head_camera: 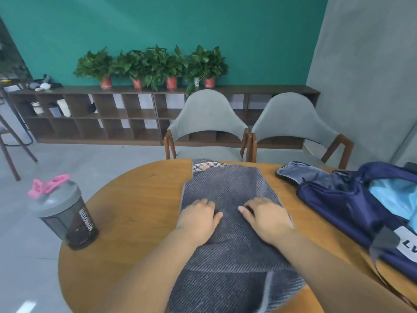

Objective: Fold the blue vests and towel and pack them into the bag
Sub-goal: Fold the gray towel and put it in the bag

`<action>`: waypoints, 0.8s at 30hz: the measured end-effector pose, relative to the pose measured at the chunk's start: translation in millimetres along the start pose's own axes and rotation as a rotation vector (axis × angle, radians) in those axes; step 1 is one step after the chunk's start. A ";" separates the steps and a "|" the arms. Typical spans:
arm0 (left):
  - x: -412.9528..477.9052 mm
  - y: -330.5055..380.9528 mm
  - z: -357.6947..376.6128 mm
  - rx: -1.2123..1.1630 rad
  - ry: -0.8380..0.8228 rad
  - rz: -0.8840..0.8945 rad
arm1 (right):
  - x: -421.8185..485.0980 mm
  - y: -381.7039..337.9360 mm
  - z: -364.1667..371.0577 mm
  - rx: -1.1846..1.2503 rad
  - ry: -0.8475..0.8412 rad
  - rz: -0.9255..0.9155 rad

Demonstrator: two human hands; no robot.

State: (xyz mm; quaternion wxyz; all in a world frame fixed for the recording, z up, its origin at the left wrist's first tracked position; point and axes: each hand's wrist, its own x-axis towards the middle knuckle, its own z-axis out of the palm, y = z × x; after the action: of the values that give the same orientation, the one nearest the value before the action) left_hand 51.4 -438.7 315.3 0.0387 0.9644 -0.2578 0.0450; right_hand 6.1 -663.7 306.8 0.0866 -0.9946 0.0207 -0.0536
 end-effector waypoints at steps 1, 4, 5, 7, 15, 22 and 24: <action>5.4 -0.1 -3.0 0.026 0.064 0.005 | 4.2 -1.2 -1.8 -0.017 0.075 0.009; 24.1 -6.3 -9.9 0.007 0.181 0.039 | 22.9 1.0 -3.3 -0.006 0.259 0.025; 30.8 -10.1 -8.4 0.008 0.213 0.056 | 30.5 4.2 -0.8 0.035 0.317 0.013; 44.7 -16.4 -0.3 -0.013 0.189 0.045 | 46.5 8.4 4.0 0.092 0.351 0.072; 78.0 -22.4 31.7 -0.066 -0.320 -0.030 | 112.3 4.2 -22.1 0.723 -0.112 0.527; 73.9 -25.0 44.7 0.018 -0.310 -0.006 | 131.1 4.4 -36.5 0.902 -0.276 0.423; 74.0 -24.6 43.6 0.024 -0.310 -0.005 | 138.8 4.1 -42.3 1.073 -0.245 0.490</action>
State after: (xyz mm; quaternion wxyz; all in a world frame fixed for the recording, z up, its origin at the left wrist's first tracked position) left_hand 130.5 -458.3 278.7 -0.0128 0.9608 -0.2577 -0.1015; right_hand 139.2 -682.0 361.8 0.5880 -0.7772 0.2093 0.0801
